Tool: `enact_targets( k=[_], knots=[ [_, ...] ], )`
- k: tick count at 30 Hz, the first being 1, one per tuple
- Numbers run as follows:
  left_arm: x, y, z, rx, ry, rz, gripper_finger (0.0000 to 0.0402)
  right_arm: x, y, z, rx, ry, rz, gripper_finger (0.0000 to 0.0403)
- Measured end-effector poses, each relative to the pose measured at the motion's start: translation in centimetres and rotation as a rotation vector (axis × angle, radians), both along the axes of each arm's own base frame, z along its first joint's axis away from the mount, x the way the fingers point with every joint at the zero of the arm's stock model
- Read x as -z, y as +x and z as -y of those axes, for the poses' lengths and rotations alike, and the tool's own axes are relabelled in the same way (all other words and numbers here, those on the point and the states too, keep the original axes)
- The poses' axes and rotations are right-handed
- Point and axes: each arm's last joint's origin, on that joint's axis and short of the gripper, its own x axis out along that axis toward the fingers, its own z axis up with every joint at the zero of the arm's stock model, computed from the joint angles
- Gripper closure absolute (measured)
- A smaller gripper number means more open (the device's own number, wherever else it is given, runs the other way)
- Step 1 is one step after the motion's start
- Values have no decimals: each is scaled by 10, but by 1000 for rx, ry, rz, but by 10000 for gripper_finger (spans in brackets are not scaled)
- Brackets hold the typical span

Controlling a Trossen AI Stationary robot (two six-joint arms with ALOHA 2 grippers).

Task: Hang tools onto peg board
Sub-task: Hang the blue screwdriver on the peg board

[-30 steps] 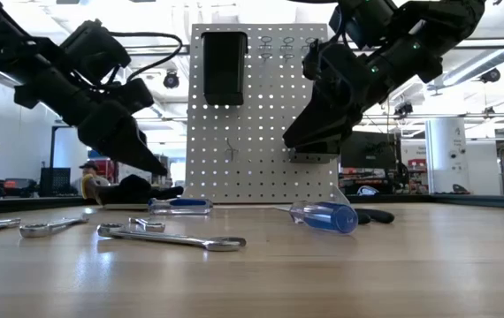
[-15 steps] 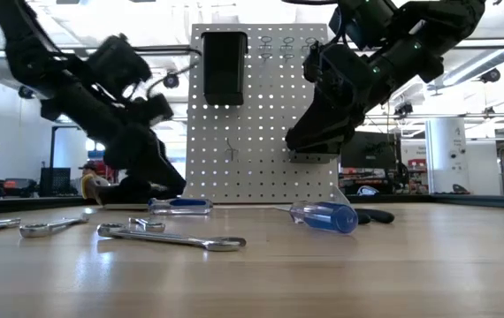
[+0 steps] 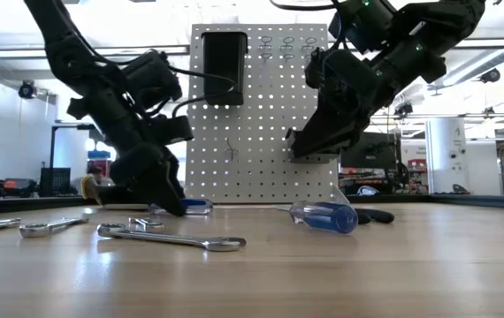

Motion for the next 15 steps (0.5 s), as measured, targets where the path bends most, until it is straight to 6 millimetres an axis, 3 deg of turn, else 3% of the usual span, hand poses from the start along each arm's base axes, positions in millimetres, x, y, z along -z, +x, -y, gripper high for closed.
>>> enact_targets(
  k=[8, 15],
  knots=[
    [-3, 0, -1, -9, -39, 14, 299, 0, 0, 0, -2, -4, -1, 300],
    [2, -1, -3, -106, -93, 10, 304, 0, 0, 0, -7, -14, 0, 300]
  ],
)
